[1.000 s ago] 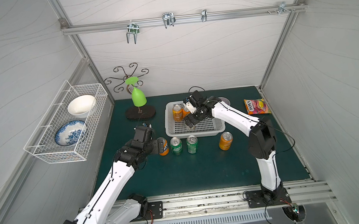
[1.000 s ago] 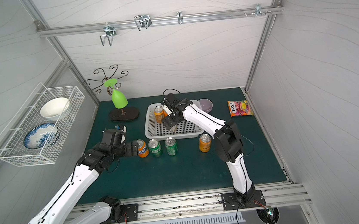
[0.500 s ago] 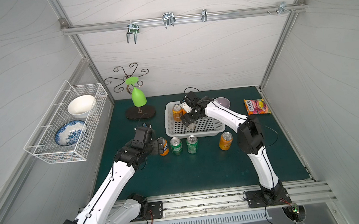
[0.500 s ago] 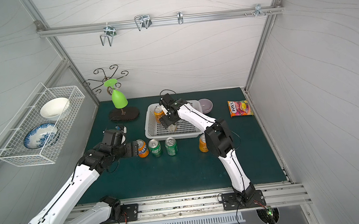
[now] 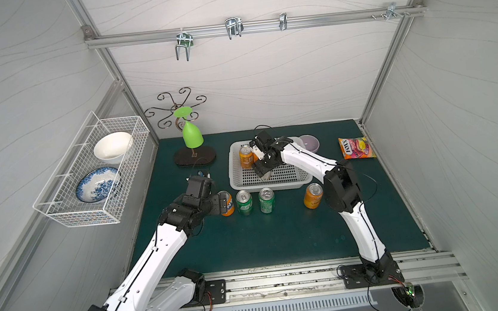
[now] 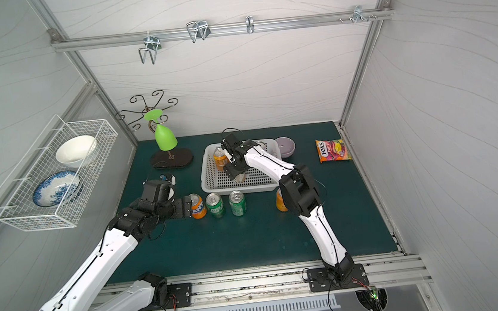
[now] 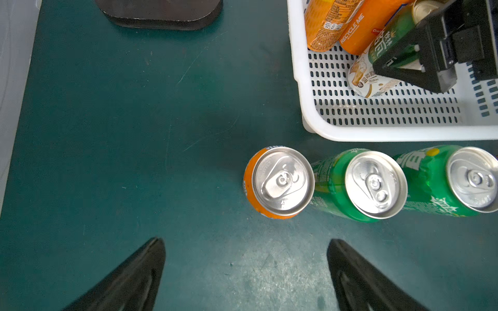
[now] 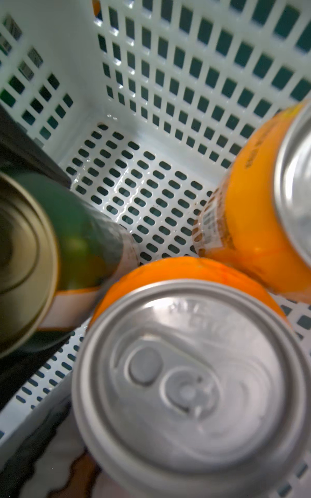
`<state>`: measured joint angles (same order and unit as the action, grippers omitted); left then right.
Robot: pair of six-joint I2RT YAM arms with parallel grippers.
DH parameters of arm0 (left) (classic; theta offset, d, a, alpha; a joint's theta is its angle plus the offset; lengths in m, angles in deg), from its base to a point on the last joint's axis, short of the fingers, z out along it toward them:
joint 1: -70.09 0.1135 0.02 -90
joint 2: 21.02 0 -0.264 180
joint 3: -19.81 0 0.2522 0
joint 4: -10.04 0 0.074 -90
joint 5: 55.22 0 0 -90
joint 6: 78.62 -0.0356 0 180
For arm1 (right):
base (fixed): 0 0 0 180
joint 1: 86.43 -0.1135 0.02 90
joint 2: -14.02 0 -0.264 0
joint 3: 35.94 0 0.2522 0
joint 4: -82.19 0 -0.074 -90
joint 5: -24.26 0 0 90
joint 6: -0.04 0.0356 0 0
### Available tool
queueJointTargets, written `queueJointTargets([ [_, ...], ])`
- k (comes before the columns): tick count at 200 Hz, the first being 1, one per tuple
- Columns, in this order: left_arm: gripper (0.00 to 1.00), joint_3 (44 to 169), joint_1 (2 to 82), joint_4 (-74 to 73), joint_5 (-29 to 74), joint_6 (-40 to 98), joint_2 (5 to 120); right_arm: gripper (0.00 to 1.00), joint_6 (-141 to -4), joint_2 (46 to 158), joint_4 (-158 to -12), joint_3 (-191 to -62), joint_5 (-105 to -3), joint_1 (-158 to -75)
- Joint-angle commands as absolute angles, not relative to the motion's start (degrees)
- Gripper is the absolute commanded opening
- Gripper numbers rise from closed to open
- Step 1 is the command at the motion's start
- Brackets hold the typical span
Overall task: Take out the drinks from the basket
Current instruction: Pick up the drink from the basket.
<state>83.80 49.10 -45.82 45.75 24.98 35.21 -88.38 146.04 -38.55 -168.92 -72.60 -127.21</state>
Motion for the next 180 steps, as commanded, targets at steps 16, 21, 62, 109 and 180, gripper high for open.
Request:
queueJointTargets([
  [16, 0.99, 84.2, 49.4, -43.5, 45.8, 24.3, 34.5, 0.74, -88.9, 145.7, -38.3, -170.6, -73.6, -126.9],
  [21, 0.98, 84.2, 49.4, -43.5, 45.7, 24.3, 34.5, 0.73, -88.9, 145.5, -38.4, -170.6, -73.4, -126.9],
  [62, 0.98, 84.3, 49.4, -43.4, 45.3, 24.4, 34.8, 0.70, -89.2, 142.7, -38.3, -170.5, -72.7, -126.9],
  [109, 0.98, 84.3, 49.4, -43.3, 45.2, 24.4, 34.9, 0.63, -89.2, 139.0, -37.9, -170.4, -72.5, -127.0],
  [180, 0.98, 84.4, 49.4, -43.1, 44.5, 24.4, 35.4, 0.62, -89.5, 131.0, -34.2, -168.9, -72.7, -127.3],
])
